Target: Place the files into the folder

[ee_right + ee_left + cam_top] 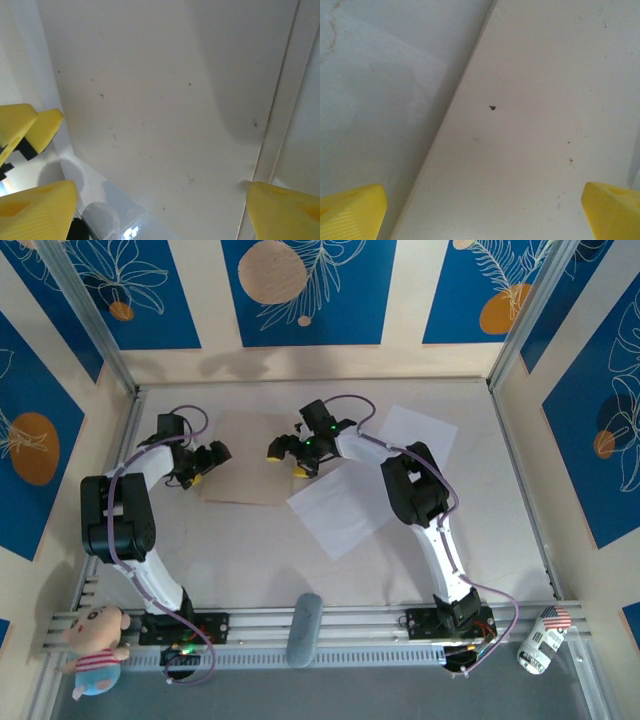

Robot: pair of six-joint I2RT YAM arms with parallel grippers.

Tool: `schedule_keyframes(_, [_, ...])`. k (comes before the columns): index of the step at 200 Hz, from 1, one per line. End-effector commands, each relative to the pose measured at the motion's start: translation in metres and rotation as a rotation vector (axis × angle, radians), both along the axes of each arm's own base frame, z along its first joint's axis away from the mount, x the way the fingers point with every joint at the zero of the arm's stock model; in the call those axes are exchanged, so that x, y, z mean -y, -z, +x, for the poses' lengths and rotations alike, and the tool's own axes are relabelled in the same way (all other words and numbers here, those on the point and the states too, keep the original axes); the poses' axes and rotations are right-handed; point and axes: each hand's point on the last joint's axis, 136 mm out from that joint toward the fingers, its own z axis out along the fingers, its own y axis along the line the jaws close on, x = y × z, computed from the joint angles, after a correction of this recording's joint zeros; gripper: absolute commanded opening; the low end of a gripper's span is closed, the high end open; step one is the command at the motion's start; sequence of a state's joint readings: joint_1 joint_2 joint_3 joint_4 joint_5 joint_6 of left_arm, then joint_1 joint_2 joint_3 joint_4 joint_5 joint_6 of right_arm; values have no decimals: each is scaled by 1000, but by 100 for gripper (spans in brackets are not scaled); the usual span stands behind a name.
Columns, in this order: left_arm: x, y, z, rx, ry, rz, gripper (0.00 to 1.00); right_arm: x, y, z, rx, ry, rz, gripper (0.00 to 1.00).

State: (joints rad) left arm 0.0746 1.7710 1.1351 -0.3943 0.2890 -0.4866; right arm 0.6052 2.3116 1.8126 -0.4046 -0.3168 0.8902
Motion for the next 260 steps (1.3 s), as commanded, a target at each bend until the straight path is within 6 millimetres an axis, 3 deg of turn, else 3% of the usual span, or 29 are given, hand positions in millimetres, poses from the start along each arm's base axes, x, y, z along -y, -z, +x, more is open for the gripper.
schedule_keyframes(1, [-1, -7, 6, 15, 21, -27, 100, 2, 12, -6, -34, -4, -72, 88])
schedule_keyframes(93, [7, -8, 8, 24, 61, -95, 100, -4, 24, -11, -61, 2, -98, 88])
schedule_keyframes(203, [15, -2, 6, 13, 75, -140, 100, -27, 16, -15, -33, -50, -33, 88])
schedule_keyframes(260, [13, 1, 4, -1, 77, -130, 100, -41, -20, -14, 112, -129, 68, 88])
